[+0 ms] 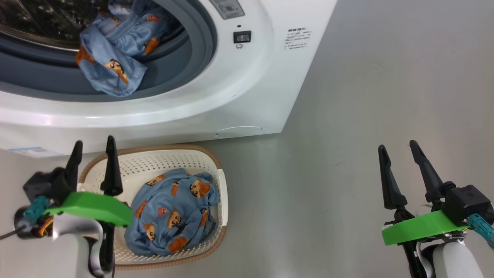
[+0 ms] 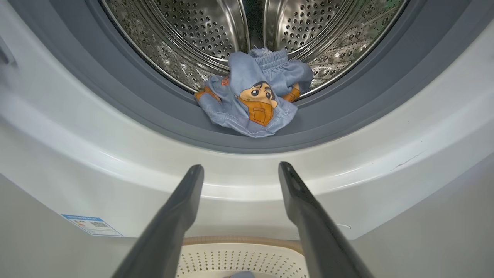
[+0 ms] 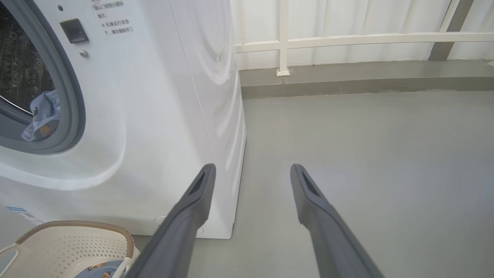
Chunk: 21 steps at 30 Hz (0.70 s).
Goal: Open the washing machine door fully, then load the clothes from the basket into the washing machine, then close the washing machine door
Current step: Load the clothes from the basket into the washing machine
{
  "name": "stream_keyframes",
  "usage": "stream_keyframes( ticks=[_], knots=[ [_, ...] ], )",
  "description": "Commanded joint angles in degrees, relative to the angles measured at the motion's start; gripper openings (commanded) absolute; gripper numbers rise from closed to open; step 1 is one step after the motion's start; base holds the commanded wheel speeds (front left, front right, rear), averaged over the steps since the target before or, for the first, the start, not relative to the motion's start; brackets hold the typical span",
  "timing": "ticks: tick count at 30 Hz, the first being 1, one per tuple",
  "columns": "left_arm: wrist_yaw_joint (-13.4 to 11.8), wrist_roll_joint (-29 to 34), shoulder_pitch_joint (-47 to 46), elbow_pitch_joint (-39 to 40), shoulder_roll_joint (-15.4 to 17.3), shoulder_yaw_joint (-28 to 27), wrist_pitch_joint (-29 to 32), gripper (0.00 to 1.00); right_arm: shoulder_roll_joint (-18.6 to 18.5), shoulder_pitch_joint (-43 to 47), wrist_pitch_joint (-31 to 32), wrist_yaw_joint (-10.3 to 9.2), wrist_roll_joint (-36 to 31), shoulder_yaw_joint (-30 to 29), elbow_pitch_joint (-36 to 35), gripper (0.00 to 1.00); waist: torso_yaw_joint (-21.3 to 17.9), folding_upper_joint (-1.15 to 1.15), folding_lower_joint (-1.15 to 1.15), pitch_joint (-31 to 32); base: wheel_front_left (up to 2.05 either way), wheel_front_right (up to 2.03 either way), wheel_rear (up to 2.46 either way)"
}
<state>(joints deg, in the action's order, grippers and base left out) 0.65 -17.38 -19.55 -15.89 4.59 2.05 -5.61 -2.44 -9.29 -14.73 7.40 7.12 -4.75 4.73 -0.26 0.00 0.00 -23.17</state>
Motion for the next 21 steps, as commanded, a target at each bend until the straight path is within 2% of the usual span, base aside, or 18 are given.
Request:
stream_keyframes(
  ticks=[1,13,21],
  knots=[
    [-0.67,-0.41,1.29,2.42,1.95,-1.97,0.30,1.00,-0.43,1.12,-0.27,0.09,-0.43,0.95,-1.48,1.00,0.19,0.00,0.00,-0.10,0.00,0.00,0.00],
    [-1.80,-1.79,8.63,12.77,2.05,-1.73,4.33,1.00,-0.43,0.75,-0.27,0.09,-0.64,0.75,-1.53,1.00,1.16,0.00,0.00,-0.70,0.00,0.00,0.00],
    [-2.65,-2.41,10.17,16.33,2.38,-2.04,5.83,1.00,-0.43,0.53,-0.27,0.09,-0.53,1.08,-1.49,1.00,1.10,0.00,0.00,-0.96,0.00,0.00,0.00]
  ],
)
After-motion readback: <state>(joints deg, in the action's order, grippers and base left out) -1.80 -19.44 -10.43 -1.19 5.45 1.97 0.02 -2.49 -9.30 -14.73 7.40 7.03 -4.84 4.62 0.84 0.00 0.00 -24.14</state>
